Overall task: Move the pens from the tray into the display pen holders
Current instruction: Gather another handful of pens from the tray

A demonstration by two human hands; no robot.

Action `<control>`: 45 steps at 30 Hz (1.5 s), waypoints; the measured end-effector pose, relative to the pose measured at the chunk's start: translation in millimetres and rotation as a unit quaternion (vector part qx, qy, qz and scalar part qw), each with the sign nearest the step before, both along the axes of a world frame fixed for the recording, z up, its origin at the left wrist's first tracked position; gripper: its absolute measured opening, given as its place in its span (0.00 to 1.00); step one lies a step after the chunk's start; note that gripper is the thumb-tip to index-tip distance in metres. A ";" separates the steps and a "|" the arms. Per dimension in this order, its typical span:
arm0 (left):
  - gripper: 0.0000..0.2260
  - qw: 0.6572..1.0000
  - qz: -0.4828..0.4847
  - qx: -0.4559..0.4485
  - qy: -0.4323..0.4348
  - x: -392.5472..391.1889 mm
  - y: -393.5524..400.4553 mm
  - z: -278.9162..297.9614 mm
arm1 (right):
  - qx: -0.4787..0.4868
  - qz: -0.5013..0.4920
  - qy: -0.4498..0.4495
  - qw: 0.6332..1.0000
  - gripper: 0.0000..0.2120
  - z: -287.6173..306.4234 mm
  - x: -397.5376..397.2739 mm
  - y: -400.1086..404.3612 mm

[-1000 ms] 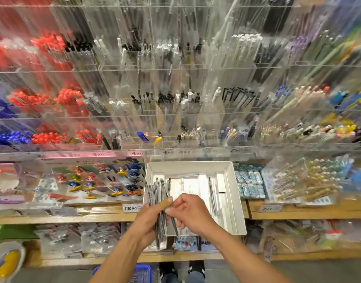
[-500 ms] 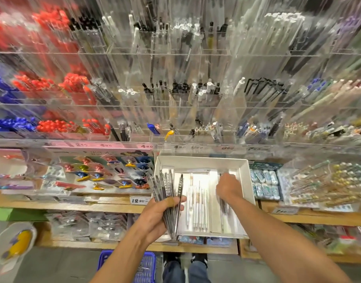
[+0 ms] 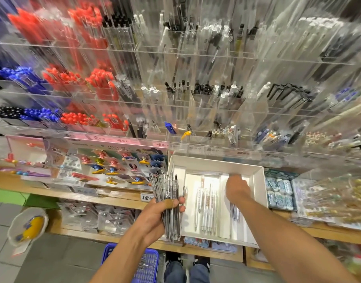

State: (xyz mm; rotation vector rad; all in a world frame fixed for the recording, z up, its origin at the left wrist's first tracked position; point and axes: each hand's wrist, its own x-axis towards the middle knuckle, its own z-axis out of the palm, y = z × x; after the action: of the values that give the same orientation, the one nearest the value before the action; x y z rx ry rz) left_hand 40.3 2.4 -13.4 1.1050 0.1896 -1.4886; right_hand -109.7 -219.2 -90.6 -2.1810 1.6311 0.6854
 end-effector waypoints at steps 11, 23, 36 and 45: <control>0.09 0.999 0.017 0.026 -0.018 0.3 15.1 -3.8 | -0.004 -0.030 -0.019 0.999 0.18 -0.6 3.5 -6.8; 0.24 0.997 0.009 0.065 -0.038 2.5 33.6 -7.5 | -0.031 -0.008 -0.020 0.999 0.16 -3.6 -1.1 -13.5; 0.28 0.997 0.011 0.060 -0.049 2.9 31.1 -10.7 | -0.065 0.010 -0.028 0.997 0.17 -3.3 -4.8 -2.7; 0.31 0.995 -0.002 0.085 -0.057 -0.6 29.8 -12.6 | -0.070 0.040 -0.030 0.996 0.16 -4.5 -10.5 0.0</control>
State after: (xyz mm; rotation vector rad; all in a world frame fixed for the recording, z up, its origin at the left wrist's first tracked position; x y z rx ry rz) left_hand 39.8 32.2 -26.0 1.3230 0.2385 -1.4281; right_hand -120.2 -219.2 -95.1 -2.3519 1.6137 0.5368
